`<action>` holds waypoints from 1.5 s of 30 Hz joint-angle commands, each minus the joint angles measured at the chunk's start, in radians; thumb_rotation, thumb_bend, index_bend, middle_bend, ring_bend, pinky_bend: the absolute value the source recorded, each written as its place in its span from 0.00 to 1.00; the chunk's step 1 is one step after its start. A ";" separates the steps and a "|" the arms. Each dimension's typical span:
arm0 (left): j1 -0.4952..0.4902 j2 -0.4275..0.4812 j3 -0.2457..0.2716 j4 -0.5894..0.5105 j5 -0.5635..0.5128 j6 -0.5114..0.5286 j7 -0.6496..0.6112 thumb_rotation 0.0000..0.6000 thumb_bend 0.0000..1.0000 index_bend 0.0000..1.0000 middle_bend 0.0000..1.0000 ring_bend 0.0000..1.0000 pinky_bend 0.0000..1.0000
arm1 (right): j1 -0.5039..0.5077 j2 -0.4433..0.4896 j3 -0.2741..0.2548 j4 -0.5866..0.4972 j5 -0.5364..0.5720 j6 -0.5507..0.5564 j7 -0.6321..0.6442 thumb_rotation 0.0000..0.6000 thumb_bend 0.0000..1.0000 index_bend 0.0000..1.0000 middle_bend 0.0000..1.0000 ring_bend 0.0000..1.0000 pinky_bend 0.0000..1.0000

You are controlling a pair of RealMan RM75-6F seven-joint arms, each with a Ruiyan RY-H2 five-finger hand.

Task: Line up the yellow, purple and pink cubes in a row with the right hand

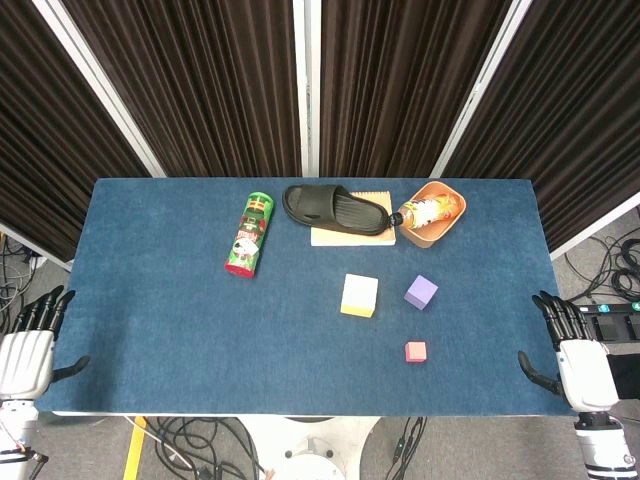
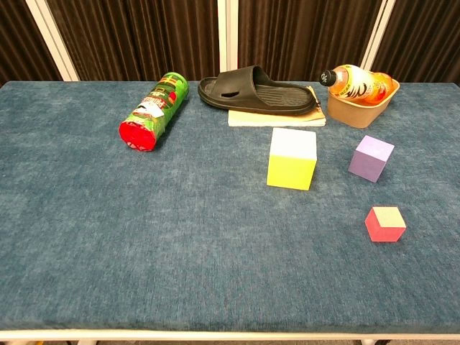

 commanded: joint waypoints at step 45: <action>0.009 -0.020 0.014 0.068 0.004 -0.011 -0.075 1.00 0.06 0.14 0.16 0.11 0.16 | 0.606 -0.493 0.232 0.072 0.674 -0.570 -0.613 1.00 0.13 0.01 0.09 0.00 0.00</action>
